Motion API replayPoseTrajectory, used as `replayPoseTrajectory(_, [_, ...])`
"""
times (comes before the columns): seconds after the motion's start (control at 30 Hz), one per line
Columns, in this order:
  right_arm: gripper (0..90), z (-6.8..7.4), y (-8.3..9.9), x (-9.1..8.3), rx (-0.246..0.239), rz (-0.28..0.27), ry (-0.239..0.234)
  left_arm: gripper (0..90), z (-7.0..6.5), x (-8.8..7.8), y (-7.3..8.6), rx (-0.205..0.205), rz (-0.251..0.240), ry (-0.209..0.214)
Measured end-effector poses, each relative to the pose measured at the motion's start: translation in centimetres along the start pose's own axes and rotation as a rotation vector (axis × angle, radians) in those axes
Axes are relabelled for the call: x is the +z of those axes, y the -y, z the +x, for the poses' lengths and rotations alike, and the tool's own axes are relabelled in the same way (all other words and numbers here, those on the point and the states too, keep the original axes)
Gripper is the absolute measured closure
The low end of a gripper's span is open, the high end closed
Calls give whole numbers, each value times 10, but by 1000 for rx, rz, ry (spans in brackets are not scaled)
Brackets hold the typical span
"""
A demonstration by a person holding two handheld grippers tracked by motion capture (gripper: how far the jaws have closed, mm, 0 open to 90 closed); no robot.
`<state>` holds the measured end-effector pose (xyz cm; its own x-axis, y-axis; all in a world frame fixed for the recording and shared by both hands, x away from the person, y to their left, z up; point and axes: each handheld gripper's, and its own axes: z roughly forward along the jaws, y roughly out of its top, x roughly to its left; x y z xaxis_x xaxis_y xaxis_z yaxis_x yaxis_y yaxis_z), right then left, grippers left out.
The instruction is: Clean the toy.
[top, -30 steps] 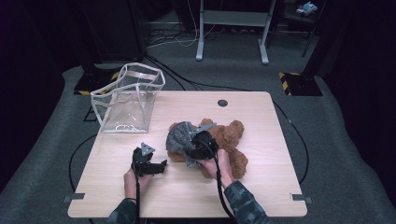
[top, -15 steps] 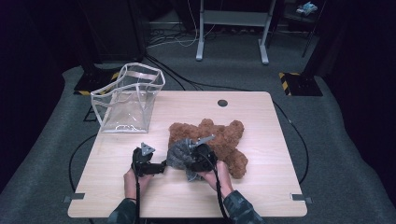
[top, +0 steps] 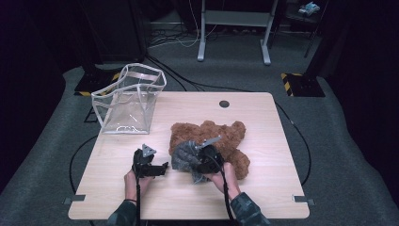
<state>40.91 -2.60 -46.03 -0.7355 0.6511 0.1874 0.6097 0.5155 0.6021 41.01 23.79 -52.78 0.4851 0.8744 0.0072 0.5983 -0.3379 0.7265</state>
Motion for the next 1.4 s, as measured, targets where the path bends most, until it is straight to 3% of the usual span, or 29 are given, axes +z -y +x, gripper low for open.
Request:
replayPoseTrajectory(0.1, [719, -4, -6, -21, 5, -56, 15, 128, 3, -2, -5, 1, 20, 35])
replayPoseTrajectory(0.3, [719, -17, -19, -57, 13, -145, 70, 123, -4, -24, -41, 29, -74, 53])
replayPoseTrajectory(0.5, [719, -33, -36, -84, 28, -191, 149, 111, -13, -35, -86, 75, -121, 94])
replayPoseTrajectory(0.67, [718, -44, -45, -97, 37, -201, 205, 99, -29, -32, -121, 133, -135, 101])
replayPoseTrajectory(0.87, [717, -54, -52, -99, 35, -185, 263, 94, -41, -11, -152, 155, -104, 112])
replayPoseTrajectory(0.97, [715, -59, -54, -93, 35, -158, 290, 90, -50, 11, -154, 167, 3, 98])
replayPoseTrajectory(1.0, [715, -61, -54, -90, 28, -143, 306, 84, -51, 17, -153, 163, 22, 111])
replayPoseTrajectory(1.03, [714, -61, -54, -88, 34, -135, 311, 75, -53, 24, -149, 137, 33, 148])
replayPoseTrajectory(1.13, [709, -66, -51, -79, 42, -108, 304, 33, -56, 33, -139, 106, 35, 119])
replayPoseTrajectory(1.27, [681, -69, -48, -72, 45, -85, 290, 34, -61, 37, -133, 125, 59, 106])
replayPoseTrajectory(1.4, [574, -65, -53, -72, 10, -43, 291, 34, -64, 41, -130, 163, 101, 98])
